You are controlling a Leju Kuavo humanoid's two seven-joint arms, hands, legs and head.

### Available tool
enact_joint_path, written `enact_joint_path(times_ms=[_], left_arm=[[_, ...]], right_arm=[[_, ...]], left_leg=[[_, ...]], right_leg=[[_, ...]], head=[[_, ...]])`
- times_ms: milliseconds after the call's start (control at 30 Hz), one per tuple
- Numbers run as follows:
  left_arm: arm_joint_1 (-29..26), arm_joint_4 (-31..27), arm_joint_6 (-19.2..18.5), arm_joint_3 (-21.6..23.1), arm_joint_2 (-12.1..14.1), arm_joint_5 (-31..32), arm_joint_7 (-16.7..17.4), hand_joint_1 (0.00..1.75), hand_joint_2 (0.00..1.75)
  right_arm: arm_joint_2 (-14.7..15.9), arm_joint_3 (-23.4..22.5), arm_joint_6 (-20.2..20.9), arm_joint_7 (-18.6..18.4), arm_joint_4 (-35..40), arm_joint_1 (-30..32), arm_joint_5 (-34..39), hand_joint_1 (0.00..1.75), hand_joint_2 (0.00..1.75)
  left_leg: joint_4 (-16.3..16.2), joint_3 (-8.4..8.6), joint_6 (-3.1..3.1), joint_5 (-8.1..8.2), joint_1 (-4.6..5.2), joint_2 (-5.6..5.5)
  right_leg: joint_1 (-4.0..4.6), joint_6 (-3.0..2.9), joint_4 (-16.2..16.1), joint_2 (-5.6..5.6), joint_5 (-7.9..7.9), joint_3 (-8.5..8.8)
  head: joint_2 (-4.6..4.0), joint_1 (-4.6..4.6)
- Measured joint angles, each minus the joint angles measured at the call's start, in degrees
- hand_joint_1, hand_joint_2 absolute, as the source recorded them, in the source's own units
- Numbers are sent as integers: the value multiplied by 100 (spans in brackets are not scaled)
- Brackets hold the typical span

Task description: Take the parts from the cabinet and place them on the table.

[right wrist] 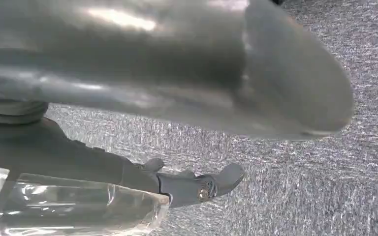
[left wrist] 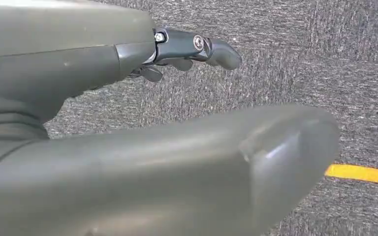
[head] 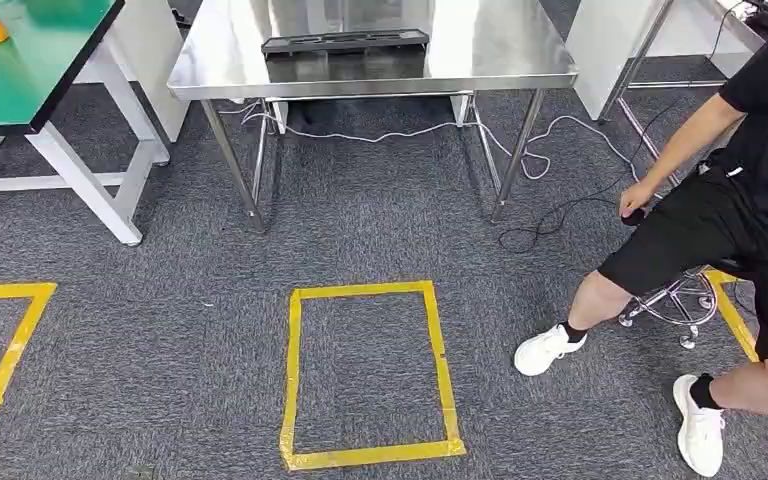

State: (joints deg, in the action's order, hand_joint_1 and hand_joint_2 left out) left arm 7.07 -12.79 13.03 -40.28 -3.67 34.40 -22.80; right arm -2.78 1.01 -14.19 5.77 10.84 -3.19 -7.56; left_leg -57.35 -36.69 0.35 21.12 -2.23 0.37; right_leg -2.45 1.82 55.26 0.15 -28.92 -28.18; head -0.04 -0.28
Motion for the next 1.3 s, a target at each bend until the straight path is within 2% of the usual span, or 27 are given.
enact_joint_path(times_ms=[100,133,233,267,300,333,400,433,467,533,600,633,667,733,800,833,900,933,967,1000,1067,1100,1133,1167,1200,1267,1300], left_arm=[[2,-4,0,0,11,18,15,0,0],[5,-2,0,2,-2,26,15,0,0],[12,-2,-9,2,-11,29,48,0,0],[12,-2,-9,2,-13,29,55,0,0],[10,-2,-9,2,-13,29,66,0,0],[7,0,-9,2,-17,29,68,0,0],[4,0,-9,0,-37,31,70,0,0],[4,0,-11,0,-42,33,70,0,0],[-12,-4,-4,0,-4,33,70,0,0],[-16,-2,-2,0,-13,33,72,0,0],[-11,-2,0,0,-20,33,72,0,0],[-14,-2,0,0,-28,33,72,0,0],[-26,0,0,0,-20,33,70,0,0],[-56,0,0,0,-15,33,72,0,0],[-71,0,2,-4,-11,33,79,0,0],[-70,0,4,-4,-11,33,83,0,0],[-68,0,4,-4,-13,35,83,0,0],[-67,0,4,-4,-11,35,83,0,0],[-73,-5,9,-11,57,35,85,0,0],[-84,9,7,-13,33,57,83,0,0],[-53,4,17,-39,57,37,85,0,0],[-39,4,17,-46,57,37,87,0,0],[-16,4,17,-52,46,42,85,0,0],[-7,4,17,-55,40,44,85,0,0],[-7,4,17,-57,31,44,81,0,0],[-35,9,15,-57,13,44,90,0,0],[-35,9,15,-59,7,42,92,0,0]], right_arm=[[-13,-2,0,-4,0,-1,0,0,0],[2,-2,-2,-9,0,-1,0,0,0],[15,-2,-4,-24,-7,1,-15,0,0],[20,-2,-4,-28,-11,6,-17,0,0],[26,-2,-4,-33,-15,12,-20,0,0],[39,-2,-4,-46,-17,23,-24,0,0],[63,-2,-4,-50,-18,38,-33,0,0],[68,-2,-4,-50,-18,16,-33,0,0],[15,0,-2,-55,-18,5,-35,0,0],[42,-2,-2,-55,-17,-26,-37,0,0],[44,-2,-2,-55,-20,-24,-37,0,0],[52,-2,-2,-55,-20,-13,-35,0,0],[44,-2,-2,-57,-22,-5,-35,0,0],[33,-2,-4,-61,-22,5,-39,0,0],[24,-2,-4,-61,-22,16,-48,0,0],[24,-2,-4,-61,-22,26,-48,0,0],[28,-2,-4,-61,-22,32,-50,0,0],[28,-2,-4,-61,-22,29,-50,0,0],[-52,2,-4,-59,-22,37,-52,0,0],[-17,4,-11,-61,-22,16,-52,0,0],[-43,9,-9,-59,-22,28,-59,0,0],[-59,11,-9,-59,-22,43,-63,0,0],[-41,11,-11,-61,-24,54,-59,0,0],[-37,13,-11,-59,-24,59,-57,0,0],[-26,13,-11,-59,-24,41,-57,0,0],[4,20,-13,-59,-24,2,-52,0,0],[9,26,-13,-59,-24,3,-52,0,0]], left_leg=[[177,102,99,-52,25,12],[303,166,126,-114,-20,57],[352,154,174,-135,2,143],[348,129,168,-140,12,180],[346,113,152,-150,14,213],[343,103,134,-162,14,241],[299,65,88,-177,-12,323],[205,37,18,-159,-6,368],[175,53,-50,-110,50,420],[152,130,-149,-16,12,540],[182,177,-199,3,-26,714],[97,143,-245,111,-84,602],[-195,42,-250,446,-89,358],[-1188,-315,-240,1089,-65,55],[-1863,-544,-194,1327,-27,-13],[-1788,-479,-139,1232,-1,-21],[-977,-39,35,804,67,-99],[-445,241,183,565,116,-286],[-138,388,346,486,179,-640],[-139,387,374,440,216,-593],[-116,410,397,441,250,-464],[-55,434,421,419,263,-408],[202,538,412,313,155,-278],[268,579,398,285,192,-244],[296,577,413,261,190,-168],[295,550,399,262,195,35],[294,538,388,261,192,114]], right_leg=[[50,84,-125,7,29,51],[31,69,-16,-7,-44,41],[29,-52,1105,-4,-647,-567],[21,-26,1569,-4,-797,-822],[22,23,1698,-5,-793,-890],[15,94,1532,-10,-687,-802],[-18,245,486,-108,-264,-248],[-34,256,-70,-389,-63,-17],[-10,220,35,-646,6,-159],[37,33,74,-503,10,-185],[62,-63,67,-343,78,-219],[-27,-141,63,-250,147,-209],[-1,-178,66,-199,180,-183],[54,-248,76,-56,227,-234],[125,-284,82,110,250,-259],[161,-284,83,207,249,-255],[234,-284,81,390,249,-224],[258,-284,76,477,249,-203],[188,-279,81,527,250,-222],[290,-263,79,626,261,-229],[196,-221,73,761,284,-270],[211,-183,33,808,308,-276],[269,-194,87,704,285,-302],[281,-195,223,388,183,-415],[279,-219,538,219,8,-575],[199,-199,1474,78,-349,-1052],[160,-150,1749,60,-411,-1194]], head=[[0,0],[0,46],[0,85],[0,76],[0,85],[0,83],[0,89],[0,96],[0,116],[0,89],[0,94],[0,59],[0,43],[0,17],[0,13],[0,17],[0,13],[0,15],[0,60],[0,70],[0,42],[0,26],[0,36],[0,41],[0,99],[0,105],[0,111]])
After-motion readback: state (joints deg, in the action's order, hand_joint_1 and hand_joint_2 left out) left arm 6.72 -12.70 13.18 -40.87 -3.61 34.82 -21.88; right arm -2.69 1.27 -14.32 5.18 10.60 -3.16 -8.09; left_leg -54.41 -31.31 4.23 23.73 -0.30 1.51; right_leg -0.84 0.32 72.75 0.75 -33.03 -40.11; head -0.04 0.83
